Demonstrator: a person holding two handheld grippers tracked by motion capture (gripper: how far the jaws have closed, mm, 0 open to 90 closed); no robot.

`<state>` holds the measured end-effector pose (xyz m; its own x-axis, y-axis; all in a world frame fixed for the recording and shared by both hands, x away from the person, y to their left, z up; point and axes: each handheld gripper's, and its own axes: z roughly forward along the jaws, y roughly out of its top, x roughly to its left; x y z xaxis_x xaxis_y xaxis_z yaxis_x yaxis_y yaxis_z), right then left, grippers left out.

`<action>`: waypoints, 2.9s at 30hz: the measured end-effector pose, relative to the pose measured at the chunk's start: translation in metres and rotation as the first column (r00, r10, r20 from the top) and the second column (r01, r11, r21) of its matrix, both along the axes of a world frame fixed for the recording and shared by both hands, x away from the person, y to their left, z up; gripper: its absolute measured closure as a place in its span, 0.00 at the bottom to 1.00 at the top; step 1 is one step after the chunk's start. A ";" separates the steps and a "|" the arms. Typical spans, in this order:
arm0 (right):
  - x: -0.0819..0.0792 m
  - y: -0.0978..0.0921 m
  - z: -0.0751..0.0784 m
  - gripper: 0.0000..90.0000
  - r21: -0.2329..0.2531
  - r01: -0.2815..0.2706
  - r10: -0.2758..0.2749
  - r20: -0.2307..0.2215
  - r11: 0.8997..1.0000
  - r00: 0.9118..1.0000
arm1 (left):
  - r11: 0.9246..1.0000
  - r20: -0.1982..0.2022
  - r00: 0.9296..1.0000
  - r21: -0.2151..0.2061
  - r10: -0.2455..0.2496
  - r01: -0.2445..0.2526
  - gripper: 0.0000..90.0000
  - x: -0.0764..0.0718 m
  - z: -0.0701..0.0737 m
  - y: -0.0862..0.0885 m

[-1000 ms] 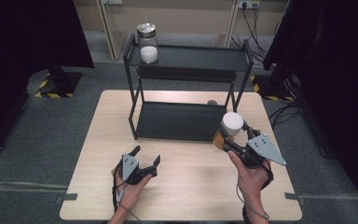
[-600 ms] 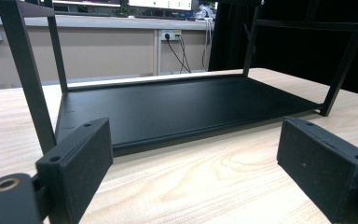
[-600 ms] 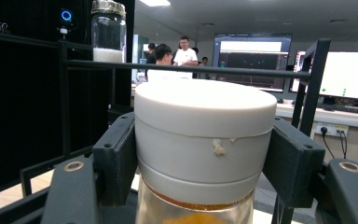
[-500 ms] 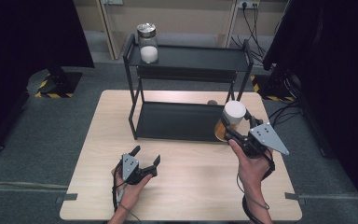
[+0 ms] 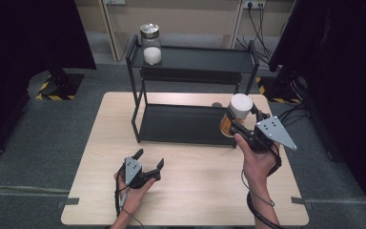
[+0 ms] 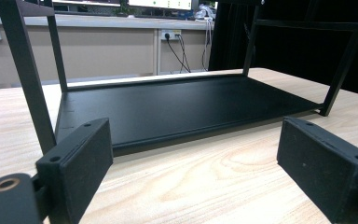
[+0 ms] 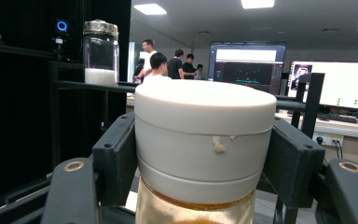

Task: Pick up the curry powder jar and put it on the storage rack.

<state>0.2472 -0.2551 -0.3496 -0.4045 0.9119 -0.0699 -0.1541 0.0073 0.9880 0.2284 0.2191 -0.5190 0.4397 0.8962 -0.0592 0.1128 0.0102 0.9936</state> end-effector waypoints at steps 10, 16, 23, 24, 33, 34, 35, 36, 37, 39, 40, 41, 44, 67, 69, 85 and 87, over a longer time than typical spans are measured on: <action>0.006 0.002 0.008 0.38 0.005 0.009 -0.009 0.006 1.000 1.000 | 1.000 0.000 1.000 0.001 0.000 0.000 0.11 0.000 0.000 0.000; 0.009 0.003 0.011 0.38 0.005 0.016 -0.016 0.010 1.000 1.000 | 1.000 0.000 1.000 0.002 0.000 0.000 0.11 0.000 0.000 0.000; 0.013 0.003 0.016 0.38 0.009 0.023 -0.023 0.015 1.000 1.000 | 1.000 0.000 1.000 0.002 0.000 0.000 0.11 0.000 0.000 0.000; 0.013 0.003 0.017 0.38 0.012 0.023 -0.024 0.018 1.000 1.000 | 1.000 0.000 1.000 0.003 0.000 0.000 0.11 0.000 0.000 0.000; 0.017 0.004 0.024 0.38 0.021 0.028 -0.028 0.024 0.999 0.999 | 1.000 0.001 1.000 0.004 0.000 0.000 0.11 0.000 0.000 0.000; 0.018 0.004 0.025 0.38 0.021 0.029 -0.029 0.025 0.999 0.999 | 1.000 0.001 1.000 0.004 -0.001 0.001 0.11 0.000 0.000 0.000; 0.018 0.004 0.026 0.38 0.021 0.028 -0.029 0.025 0.999 0.999 | 1.000 0.000 1.000 0.005 -0.001 0.001 0.11 0.000 0.000 0.000; 0.018 0.004 0.026 0.38 0.023 0.028 -0.029 0.027 0.999 0.999 | 1.000 0.000 1.000 0.005 0.000 0.000 0.11 0.000 0.000 0.000; 0.019 0.004 0.027 0.38 0.023 0.029 -0.029 0.029 0.999 0.999 | 1.000 0.000 1.000 0.005 0.000 0.000 0.11 0.000 0.000 0.000; 0.019 0.004 0.029 0.38 0.024 0.029 -0.030 0.030 0.999 0.999 | 1.000 0.002 1.000 0.004 0.000 0.000 0.11 0.000 0.000 -0.001; 0.020 0.004 0.029 0.38 0.025 0.029 -0.030 0.030 0.999 0.999 | 1.000 0.002 1.000 0.005 0.000 0.000 0.11 0.000 0.000 -0.001; 0.020 0.004 0.030 0.38 0.024 0.030 -0.030 0.031 0.999 0.999 | 1.000 0.001 1.000 0.005 -0.001 0.001 0.11 0.000 0.000 -0.001; 0.021 0.005 0.031 0.38 0.026 0.030 -0.031 0.034 0.999 0.999 | 1.000 0.002 1.000 0.005 0.000 0.000 0.11 0.000 0.000 -0.001; 0.032 0.008 0.049 0.38 0.036 0.039 -0.040 0.047 0.999 0.998 | 1.000 0.000 1.000 0.008 -0.002 0.002 0.11 0.000 0.001 -0.001; 0.033 0.008 0.051 0.38 0.037 0.039 -0.041 0.050 0.999 0.998 | 1.000 0.000 1.000 0.007 -0.002 0.002 0.11 0.000 0.001 -0.001; 0.044 0.011 0.069 0.38 0.039 0.046 -0.048 0.060 0.998 0.997 | 1.000 0.000 1.000 0.010 -0.002 0.002 0.11 0.000 0.001 -0.002; 0.045 0.011 0.070 0.38 0.041 0.047 -0.049 0.058 0.998 0.997 | 1.000 -0.001 1.000 0.009 -0.002 0.002 0.11 0.000 0.001 -0.001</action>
<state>0.2920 -0.2444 -0.2792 -0.3566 0.9326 -0.0558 -0.2123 -0.0227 0.9769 0.2283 0.2176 -0.5181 0.4416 0.8957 -0.0520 0.1139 0.0015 0.9935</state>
